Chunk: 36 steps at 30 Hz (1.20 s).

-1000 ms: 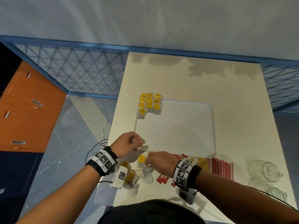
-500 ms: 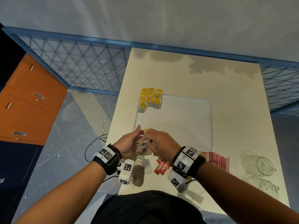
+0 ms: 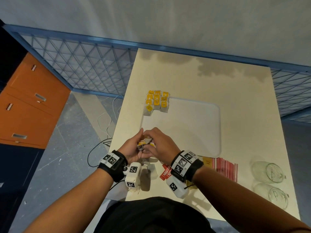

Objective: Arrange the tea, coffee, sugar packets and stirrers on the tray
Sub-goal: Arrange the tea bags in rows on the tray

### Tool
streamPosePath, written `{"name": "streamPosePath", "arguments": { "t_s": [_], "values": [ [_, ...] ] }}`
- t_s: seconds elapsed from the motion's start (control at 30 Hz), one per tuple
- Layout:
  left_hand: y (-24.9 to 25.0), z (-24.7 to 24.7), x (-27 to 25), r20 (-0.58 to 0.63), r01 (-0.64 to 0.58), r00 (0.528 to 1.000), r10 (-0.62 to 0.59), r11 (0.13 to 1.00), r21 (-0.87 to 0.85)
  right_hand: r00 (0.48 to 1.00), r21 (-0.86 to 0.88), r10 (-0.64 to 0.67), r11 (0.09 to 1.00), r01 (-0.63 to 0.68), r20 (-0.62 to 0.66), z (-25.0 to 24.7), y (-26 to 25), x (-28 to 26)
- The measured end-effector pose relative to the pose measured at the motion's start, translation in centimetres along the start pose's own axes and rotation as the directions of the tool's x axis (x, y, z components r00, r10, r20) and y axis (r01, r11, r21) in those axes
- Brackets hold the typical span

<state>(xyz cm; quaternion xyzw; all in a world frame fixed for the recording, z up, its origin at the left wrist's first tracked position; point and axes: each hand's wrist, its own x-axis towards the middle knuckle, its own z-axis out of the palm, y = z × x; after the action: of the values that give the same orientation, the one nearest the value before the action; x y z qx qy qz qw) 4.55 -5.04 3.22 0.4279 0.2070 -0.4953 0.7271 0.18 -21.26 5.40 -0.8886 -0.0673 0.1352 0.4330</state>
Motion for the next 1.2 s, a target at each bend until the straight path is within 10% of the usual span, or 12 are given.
{"name": "streamPosePath", "arguments": {
  "t_s": [0.3, 0.6, 1.2],
  "values": [
    [0.4, -1.8, -1.0, -0.142, -0.026, 0.990, 0.023, 0.999, -0.022, 0.990, -0.099, 0.140, 0.985, -0.138, 0.008, 0.5, 1.3, -0.3],
    [0.7, -2.9, -2.2, -0.197, -0.097, 0.973, 0.122, 0.986, 0.135, 0.927, -0.430, -0.022, 0.881, 0.194, 0.374, 5.0, 3.4, -0.8],
    [-0.1, -1.9, -2.4, -0.210, -0.006, 0.970, 0.121, 0.879, 0.477, 0.963, -0.394, 0.160, 0.917, -0.064, 0.216, 2.4, 3.2, -2.4]
  ]
}}
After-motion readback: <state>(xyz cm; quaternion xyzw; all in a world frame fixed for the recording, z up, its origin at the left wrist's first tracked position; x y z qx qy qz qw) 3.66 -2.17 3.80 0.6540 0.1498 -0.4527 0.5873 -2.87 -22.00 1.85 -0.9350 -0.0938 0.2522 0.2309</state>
